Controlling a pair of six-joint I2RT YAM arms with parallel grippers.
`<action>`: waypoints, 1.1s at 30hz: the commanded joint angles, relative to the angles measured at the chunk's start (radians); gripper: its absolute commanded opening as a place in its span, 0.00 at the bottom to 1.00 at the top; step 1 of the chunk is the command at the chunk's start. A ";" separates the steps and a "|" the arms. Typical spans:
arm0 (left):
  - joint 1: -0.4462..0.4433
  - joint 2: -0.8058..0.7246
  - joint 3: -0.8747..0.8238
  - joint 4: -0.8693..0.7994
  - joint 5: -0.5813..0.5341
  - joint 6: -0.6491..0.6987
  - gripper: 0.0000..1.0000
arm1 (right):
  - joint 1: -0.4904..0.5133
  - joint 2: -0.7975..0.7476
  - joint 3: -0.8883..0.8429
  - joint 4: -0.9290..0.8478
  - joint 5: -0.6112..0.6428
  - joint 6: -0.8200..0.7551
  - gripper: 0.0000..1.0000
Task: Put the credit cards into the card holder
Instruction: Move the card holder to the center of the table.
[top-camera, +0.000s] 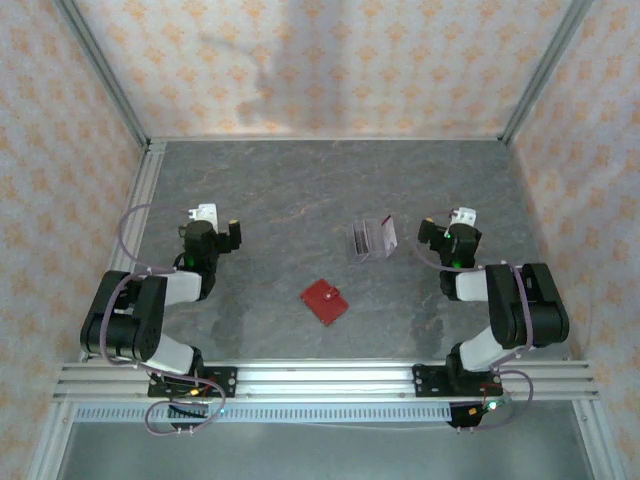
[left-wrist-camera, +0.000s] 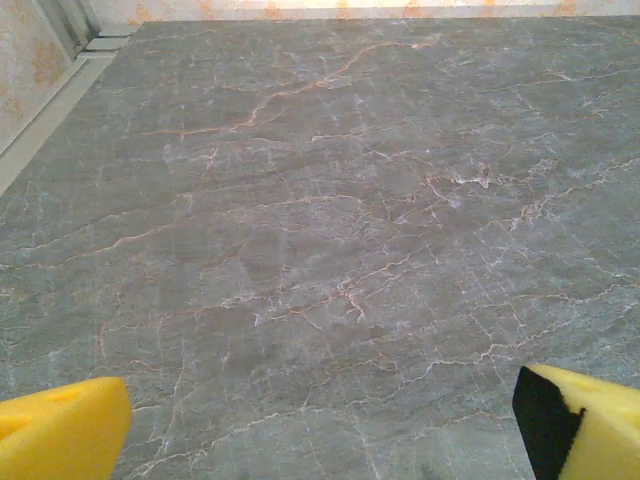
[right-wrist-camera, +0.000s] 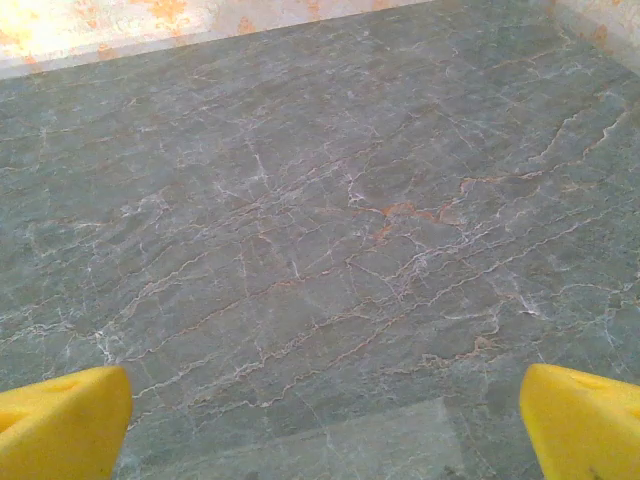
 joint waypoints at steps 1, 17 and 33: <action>0.007 0.013 0.023 0.024 -0.001 0.012 1.00 | 0.004 0.010 0.021 0.035 0.010 -0.010 0.99; 0.007 0.013 0.023 0.023 -0.001 0.011 1.00 | 0.001 0.008 0.019 0.038 0.060 0.012 0.99; 0.008 0.013 0.023 0.022 0.000 0.011 1.00 | 0.003 -0.001 -0.023 0.102 0.200 0.067 0.99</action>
